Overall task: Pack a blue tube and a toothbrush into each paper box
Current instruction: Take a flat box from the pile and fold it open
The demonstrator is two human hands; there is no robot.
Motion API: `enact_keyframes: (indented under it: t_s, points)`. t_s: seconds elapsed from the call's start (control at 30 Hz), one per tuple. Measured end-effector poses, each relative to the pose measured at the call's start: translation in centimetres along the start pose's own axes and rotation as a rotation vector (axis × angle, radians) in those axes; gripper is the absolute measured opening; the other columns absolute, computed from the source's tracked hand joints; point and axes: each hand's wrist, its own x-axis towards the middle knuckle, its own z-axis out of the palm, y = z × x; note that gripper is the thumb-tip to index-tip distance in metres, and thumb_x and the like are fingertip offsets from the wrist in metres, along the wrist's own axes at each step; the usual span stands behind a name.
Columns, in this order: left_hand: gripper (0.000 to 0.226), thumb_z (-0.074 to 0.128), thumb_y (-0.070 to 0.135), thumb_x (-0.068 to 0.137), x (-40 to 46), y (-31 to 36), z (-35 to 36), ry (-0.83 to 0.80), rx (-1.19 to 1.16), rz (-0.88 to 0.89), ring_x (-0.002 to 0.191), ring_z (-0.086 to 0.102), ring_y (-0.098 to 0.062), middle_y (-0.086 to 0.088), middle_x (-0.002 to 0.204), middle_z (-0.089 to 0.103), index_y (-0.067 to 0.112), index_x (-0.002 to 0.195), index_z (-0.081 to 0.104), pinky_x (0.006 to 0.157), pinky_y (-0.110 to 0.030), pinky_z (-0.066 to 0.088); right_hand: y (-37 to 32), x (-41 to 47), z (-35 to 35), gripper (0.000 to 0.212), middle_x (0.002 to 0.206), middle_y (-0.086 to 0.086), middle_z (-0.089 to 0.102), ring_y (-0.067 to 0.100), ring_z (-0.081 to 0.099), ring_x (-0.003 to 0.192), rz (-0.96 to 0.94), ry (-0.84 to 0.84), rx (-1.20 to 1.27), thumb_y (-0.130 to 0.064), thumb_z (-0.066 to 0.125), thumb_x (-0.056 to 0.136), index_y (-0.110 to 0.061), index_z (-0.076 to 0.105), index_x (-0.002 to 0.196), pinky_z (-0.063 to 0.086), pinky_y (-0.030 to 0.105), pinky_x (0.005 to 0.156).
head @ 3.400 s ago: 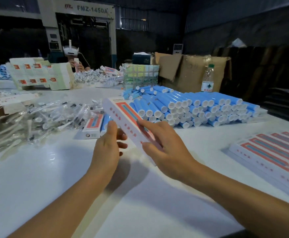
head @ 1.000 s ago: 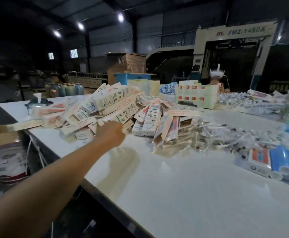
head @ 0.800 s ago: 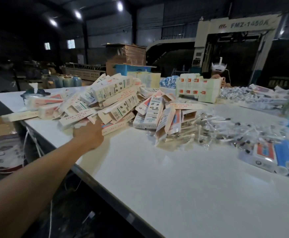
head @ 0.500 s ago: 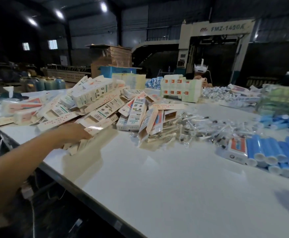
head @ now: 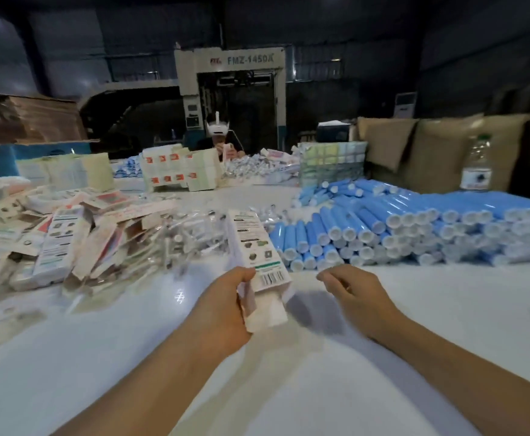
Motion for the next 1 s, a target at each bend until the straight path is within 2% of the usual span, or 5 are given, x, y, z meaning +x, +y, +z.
enact_keyframes:
  t_s: [0.13,0.43,0.57,0.73,1.0]
  points:
    - [0.037,0.051,0.001,0.091,1.3,-4.0,4.8,0.027,0.022,-0.048,0.083,0.064,-0.027,-0.016,0.101,0.068,0.007,0.127,0.053,0.068,-0.041,0.052,-0.5,0.0,-1.6,0.022,0.074,0.000,0.068,0.012,0.059,0.061,0.220,0.001,0.717,-0.023,0.047,0.097,-0.020,0.069,0.093,0.047,0.026,0.054]
    - [0.023,0.062,0.004,0.087,2.6,-4.7,3.8,0.100,0.384,0.209,0.070,0.068,-0.021,-0.010,0.084,0.070,0.007,0.108,0.055,0.051,-0.031,0.055,0.8,1.3,-1.9,0.033,0.088,0.002,0.074,0.014,0.070,0.072,0.379,-0.076,0.799,-0.002,0.052,0.089,-0.024,0.073,0.078,0.055,0.028,0.054]
    - [0.085,0.081,0.019,0.072,2.5,-2.8,2.7,0.157,1.167,0.938,0.119,0.034,-0.008,0.012,0.127,0.032,0.031,0.140,0.032,0.097,-0.026,0.036,2.3,2.2,-2.8,0.016,0.084,0.001,0.074,0.006,0.070,0.075,0.394,-0.041,0.718,0.003,0.048,0.084,0.010,0.063,0.086,0.052,0.023,0.060]
    - [0.096,0.046,0.074,0.075,2.8,-4.1,2.3,-0.102,2.228,0.880,0.138,-0.017,-0.007,0.020,0.153,-0.002,0.038,0.147,-0.007,0.109,-0.043,-0.021,2.0,1.4,-2.9,0.032,0.073,-0.005,0.073,0.005,0.069,0.074,0.321,-0.218,0.694,0.009,0.044,0.083,-0.008,0.069,0.072,0.052,0.017,0.060]
    - [0.073,0.044,0.072,0.081,2.7,-4.8,2.3,-0.138,2.144,0.847,0.115,0.036,-0.009,0.016,0.127,0.036,0.036,0.139,0.017,0.095,-0.030,0.027,0.2,4.1,-5.5,0.018,0.077,-0.011,0.066,0.015,0.064,0.075,0.126,0.107,-0.049,-0.021,0.054,0.093,-0.022,0.070,0.084,0.051,0.029,0.064]
